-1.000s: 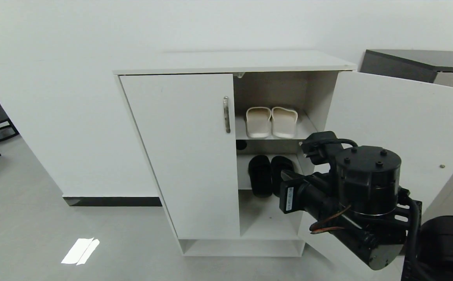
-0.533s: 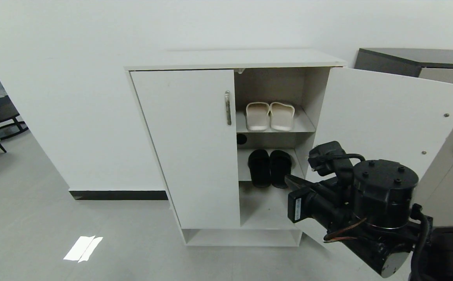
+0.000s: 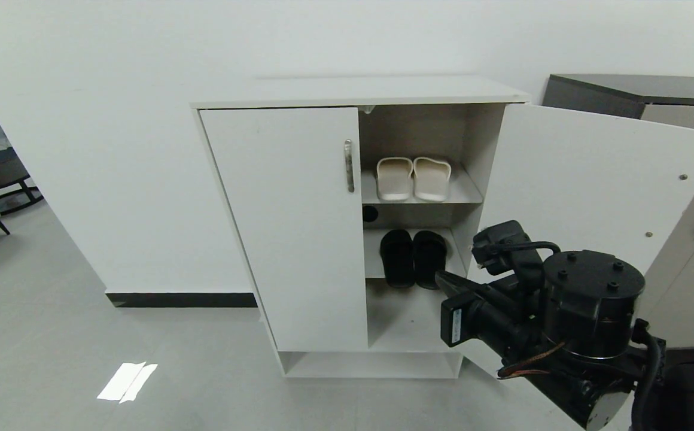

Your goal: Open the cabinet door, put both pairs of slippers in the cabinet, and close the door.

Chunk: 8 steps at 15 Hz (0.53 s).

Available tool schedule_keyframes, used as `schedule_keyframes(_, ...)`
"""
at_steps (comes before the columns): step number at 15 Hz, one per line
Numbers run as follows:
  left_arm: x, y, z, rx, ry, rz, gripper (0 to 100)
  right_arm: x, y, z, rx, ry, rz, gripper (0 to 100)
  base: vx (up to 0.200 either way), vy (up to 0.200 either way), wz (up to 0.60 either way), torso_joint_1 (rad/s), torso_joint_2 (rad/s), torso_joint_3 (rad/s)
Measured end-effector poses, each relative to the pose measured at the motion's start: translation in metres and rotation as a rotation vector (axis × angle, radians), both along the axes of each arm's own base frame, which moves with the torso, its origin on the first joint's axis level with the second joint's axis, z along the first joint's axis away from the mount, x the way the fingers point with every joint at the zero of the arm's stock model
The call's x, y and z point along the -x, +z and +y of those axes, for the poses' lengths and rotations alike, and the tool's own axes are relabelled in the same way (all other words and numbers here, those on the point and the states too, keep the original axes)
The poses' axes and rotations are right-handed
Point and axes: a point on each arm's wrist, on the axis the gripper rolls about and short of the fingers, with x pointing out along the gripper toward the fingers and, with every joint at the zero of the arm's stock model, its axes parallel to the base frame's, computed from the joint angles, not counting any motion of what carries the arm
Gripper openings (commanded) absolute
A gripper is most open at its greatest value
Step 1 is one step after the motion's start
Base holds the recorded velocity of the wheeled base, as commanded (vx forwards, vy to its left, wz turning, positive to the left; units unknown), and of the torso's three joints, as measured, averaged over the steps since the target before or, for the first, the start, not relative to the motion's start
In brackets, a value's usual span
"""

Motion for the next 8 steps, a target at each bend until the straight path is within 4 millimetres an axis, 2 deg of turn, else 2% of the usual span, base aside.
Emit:
schedule_keyframes(3,0.0,-0.0001,0.0,0.0,-0.001,0.001,0,-0.0012,-0.005,0.0019,0.014,0.004,0.012,0,0.0,0.0,0.0,0.062,-0.15,-0.102)
schedule_keyframes(8,0.0,0.0,0.0,-0.003,-0.001,0.0,0,-0.0021,-0.0062,0.0027,0.015,0.002,0.014,0,0.0,0.0,0.0,0.149,-0.43,-0.266)
